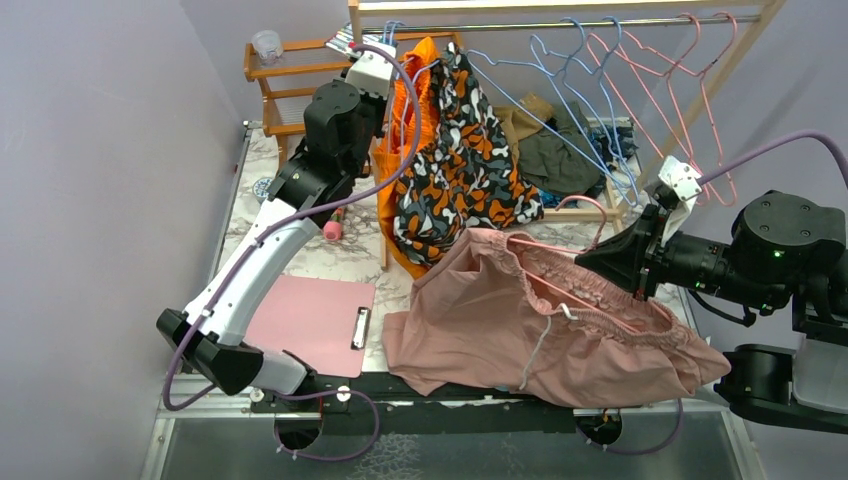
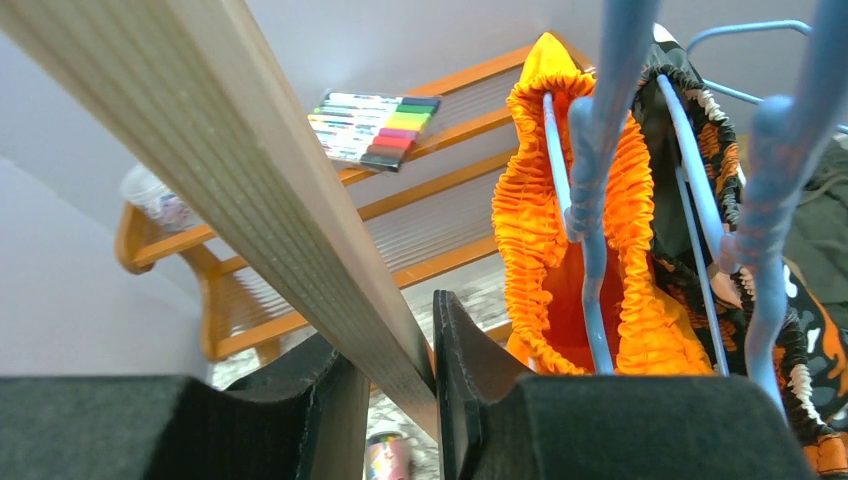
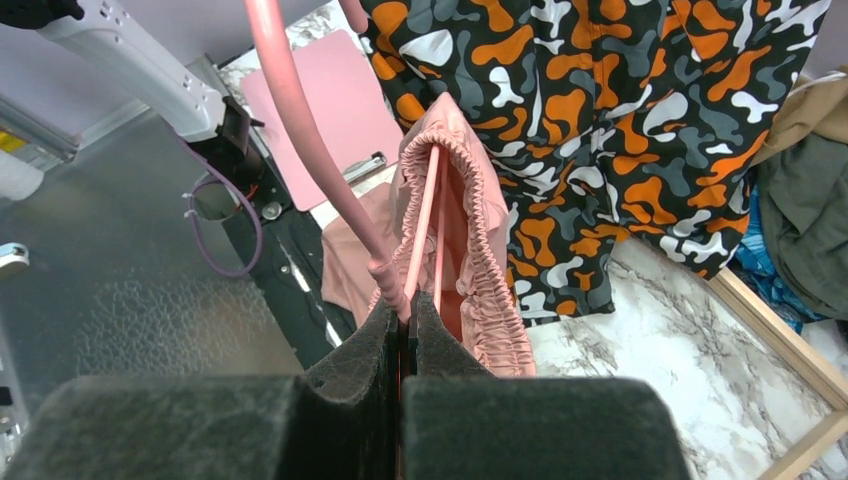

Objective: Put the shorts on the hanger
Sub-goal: Move the clothesline to the center of the board.

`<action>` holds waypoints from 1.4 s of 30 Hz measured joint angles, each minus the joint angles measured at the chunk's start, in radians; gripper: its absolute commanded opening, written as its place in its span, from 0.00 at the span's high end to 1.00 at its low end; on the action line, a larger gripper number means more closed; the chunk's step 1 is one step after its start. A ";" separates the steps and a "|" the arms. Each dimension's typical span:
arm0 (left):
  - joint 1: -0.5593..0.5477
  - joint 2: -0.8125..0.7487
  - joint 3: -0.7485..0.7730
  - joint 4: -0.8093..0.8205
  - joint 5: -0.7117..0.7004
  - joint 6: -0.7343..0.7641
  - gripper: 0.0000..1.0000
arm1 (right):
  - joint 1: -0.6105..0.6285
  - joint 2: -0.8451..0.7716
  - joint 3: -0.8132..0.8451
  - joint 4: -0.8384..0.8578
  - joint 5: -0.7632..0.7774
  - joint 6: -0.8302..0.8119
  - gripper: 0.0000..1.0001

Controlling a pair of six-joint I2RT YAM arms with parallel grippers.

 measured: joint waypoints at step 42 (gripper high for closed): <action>0.064 -0.187 -0.237 0.127 -0.108 0.057 1.00 | 0.000 -0.138 0.264 0.338 -0.151 -0.116 0.99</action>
